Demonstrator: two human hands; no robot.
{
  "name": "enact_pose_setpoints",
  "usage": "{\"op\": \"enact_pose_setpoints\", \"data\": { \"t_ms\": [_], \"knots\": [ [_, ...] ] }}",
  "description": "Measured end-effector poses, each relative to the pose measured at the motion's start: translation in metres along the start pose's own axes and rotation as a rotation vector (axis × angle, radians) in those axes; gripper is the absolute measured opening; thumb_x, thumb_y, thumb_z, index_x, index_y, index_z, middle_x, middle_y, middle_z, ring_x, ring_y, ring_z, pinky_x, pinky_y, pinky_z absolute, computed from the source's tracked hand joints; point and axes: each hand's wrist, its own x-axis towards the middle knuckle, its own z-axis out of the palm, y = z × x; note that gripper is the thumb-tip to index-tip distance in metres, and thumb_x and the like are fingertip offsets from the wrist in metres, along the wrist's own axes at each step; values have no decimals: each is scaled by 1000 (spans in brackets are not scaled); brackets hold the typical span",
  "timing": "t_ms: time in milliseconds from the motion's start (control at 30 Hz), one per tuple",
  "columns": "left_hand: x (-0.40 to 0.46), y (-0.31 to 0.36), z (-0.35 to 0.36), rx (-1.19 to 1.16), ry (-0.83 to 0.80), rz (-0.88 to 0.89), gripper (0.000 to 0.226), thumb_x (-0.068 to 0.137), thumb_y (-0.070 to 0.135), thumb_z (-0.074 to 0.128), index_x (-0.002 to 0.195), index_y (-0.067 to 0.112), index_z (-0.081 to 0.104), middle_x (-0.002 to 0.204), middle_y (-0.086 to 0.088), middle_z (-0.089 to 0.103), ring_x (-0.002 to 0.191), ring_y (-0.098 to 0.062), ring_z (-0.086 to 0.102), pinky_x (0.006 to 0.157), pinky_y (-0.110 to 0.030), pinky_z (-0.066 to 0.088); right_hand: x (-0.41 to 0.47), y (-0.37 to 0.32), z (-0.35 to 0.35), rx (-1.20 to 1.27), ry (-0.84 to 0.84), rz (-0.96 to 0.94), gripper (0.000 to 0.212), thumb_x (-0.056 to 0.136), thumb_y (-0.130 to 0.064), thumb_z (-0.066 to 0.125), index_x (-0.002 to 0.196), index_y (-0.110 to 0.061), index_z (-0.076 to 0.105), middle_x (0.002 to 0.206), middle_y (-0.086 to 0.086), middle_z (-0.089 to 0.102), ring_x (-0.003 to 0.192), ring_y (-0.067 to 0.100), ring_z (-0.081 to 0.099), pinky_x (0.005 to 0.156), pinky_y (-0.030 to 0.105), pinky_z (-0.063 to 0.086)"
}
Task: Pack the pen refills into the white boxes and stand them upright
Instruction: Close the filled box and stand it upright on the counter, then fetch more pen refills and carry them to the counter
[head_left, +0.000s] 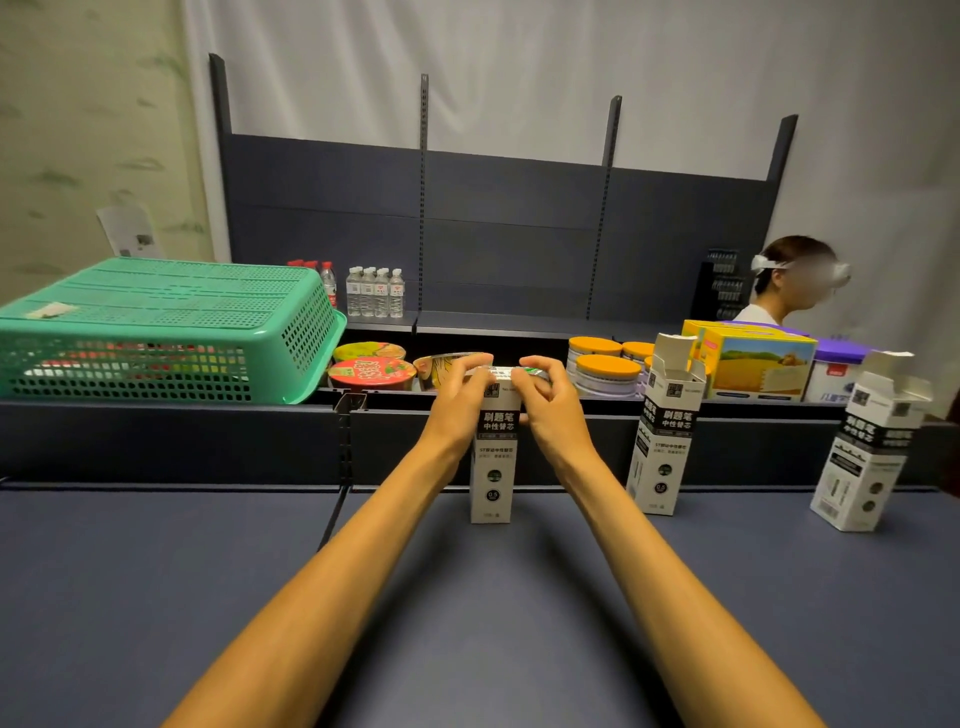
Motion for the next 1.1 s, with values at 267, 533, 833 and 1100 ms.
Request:
{"op": "enact_pose_setpoints", "data": {
  "t_ms": [267, 533, 833, 1100],
  "knots": [
    [-22, -14, -50, 820, -172, 55, 64, 93, 66, 28, 148, 33, 27, 149, -1, 40, 134, -23, 39, 106, -47, 35, -42, 3, -44, -935, -69, 8, 61, 95, -62, 34, 146, -30, 32, 150, -2, 40, 135, 21, 41, 109, 49, 35],
    [-91, -21, -95, 1331, -343, -85, 67, 92, 69, 15, 151, 38, 8, 160, -2, 14, 146, -25, 7, 115, -57, 6, -107, -3, -40, -1295, -392, 185, 70, 95, -65, 26, 153, -27, 17, 160, 4, 16, 146, 24, 18, 115, 48, 17],
    [-189, 8, -179, 1507, -201, -318, 67, 94, 66, 18, 152, 35, 8, 160, -4, 11, 146, -27, 5, 113, -60, 6, -149, -18, 51, -1284, -563, -86, 68, 96, -62, 26, 153, -24, 20, 159, 3, 21, 143, 26, 24, 114, 45, 21],
    [-259, 34, -303, 1536, -44, -451, 66, 95, 64, 19, 152, 34, 10, 160, -2, 13, 146, -27, 9, 112, -59, 12, -175, -44, 171, -1213, -693, -208, 69, 96, -62, 28, 153, -24, 19, 160, 1, 20, 145, 25, 21, 114, 46, 20]
  ]
}}
